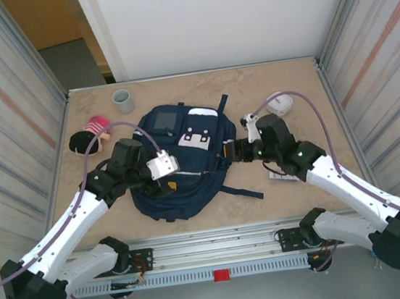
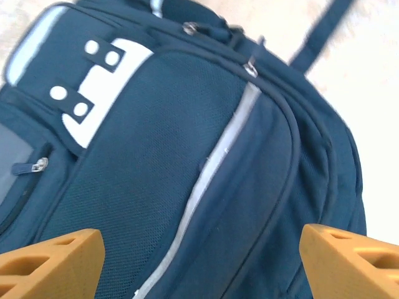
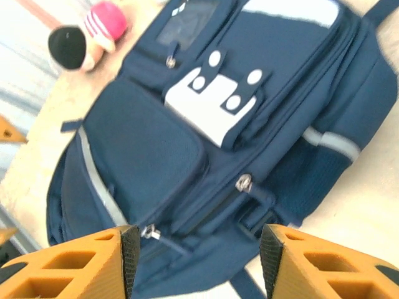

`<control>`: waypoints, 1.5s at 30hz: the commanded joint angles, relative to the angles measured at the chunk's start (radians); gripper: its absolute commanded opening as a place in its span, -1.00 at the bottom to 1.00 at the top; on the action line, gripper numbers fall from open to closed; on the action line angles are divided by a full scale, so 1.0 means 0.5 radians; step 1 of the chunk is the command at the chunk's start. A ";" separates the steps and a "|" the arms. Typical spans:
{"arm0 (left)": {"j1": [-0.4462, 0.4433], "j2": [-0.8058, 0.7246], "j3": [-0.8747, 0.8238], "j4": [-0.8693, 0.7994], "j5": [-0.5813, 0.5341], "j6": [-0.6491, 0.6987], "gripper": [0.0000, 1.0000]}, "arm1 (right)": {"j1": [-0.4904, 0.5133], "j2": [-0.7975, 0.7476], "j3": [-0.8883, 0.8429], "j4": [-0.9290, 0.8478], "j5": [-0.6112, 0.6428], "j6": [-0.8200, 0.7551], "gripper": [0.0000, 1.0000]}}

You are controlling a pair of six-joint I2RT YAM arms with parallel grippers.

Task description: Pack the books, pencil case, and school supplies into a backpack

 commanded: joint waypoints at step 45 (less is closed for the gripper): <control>0.255 -0.022 -0.445 0.831 0.766 -0.412 -1.00 | -0.293 0.729 -0.012 0.667 -1.319 -0.369 0.43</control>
